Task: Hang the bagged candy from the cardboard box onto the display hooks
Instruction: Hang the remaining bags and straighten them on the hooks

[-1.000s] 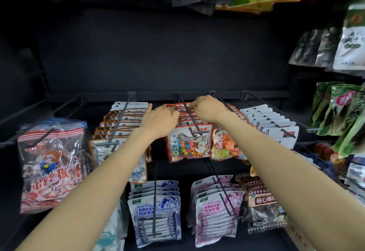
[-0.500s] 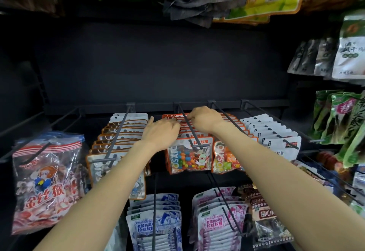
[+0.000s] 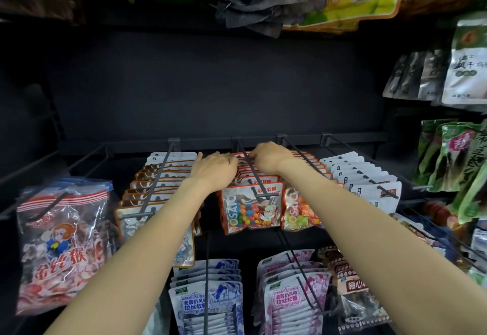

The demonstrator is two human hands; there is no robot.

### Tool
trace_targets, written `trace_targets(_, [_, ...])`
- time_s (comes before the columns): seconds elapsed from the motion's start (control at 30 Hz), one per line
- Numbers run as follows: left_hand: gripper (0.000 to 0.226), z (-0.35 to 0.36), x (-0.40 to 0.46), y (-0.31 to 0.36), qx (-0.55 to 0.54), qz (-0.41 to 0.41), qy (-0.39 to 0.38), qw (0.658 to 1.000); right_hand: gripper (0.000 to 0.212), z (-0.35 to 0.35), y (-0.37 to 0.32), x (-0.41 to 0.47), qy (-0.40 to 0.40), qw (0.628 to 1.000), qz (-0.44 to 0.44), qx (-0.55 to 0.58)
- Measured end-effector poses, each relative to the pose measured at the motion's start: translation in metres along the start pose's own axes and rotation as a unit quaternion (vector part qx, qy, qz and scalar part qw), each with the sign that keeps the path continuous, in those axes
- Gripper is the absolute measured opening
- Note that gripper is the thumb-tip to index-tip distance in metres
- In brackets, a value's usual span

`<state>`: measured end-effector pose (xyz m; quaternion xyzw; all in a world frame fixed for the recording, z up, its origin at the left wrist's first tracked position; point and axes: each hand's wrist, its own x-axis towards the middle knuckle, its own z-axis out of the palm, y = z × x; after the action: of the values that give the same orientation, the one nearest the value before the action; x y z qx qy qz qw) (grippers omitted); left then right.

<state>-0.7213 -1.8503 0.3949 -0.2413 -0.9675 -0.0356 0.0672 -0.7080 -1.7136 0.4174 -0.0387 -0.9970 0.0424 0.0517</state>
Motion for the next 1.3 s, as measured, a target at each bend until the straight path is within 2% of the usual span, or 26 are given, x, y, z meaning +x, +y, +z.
trace_targets(0.33, [0.026,0.004,-0.005,0.004,0.026,0.005,0.047,0.999,0.036,-0.005,0.0,0.0,-0.001,1.0,-0.014,0.005])
trace_targets(0.47, [0.03,0.006,-0.001,0.0,0.009,0.003,0.049,0.999,0.038,-0.009,0.001,0.002,-0.001,1.0,-0.017,-0.004])
trace_targets(0.63, [0.047,0.007,0.008,-0.003,-0.013,0.004,0.004,1.0,0.037,-0.006,-0.002,0.013,-0.008,0.999,-0.018,-0.048])
trace_targets(0.83, [0.041,0.005,0.013,-0.003,0.014,0.007,-0.001,1.0,0.033,-0.006,0.003,0.016,-0.014,0.999,-0.029,-0.025])
trace_targets(0.97, [0.032,0.007,0.01,-0.002,-0.044,-0.005,0.029,0.999,0.036,-0.009,0.002,0.018,-0.016,0.999,-0.039,-0.028])
trace_targets(1.1, [0.043,0.008,0.017,-0.001,-0.109,-0.035,0.033,0.993,0.039,-0.01,0.003,0.032,-0.03,0.997,-0.039,-0.059])
trace_targets(1.3, [0.045,0.009,0.034,-0.005,-0.117,-0.06,0.002,0.991,0.033,0.0,0.002,0.049,-0.057,0.993,-0.047,-0.097])
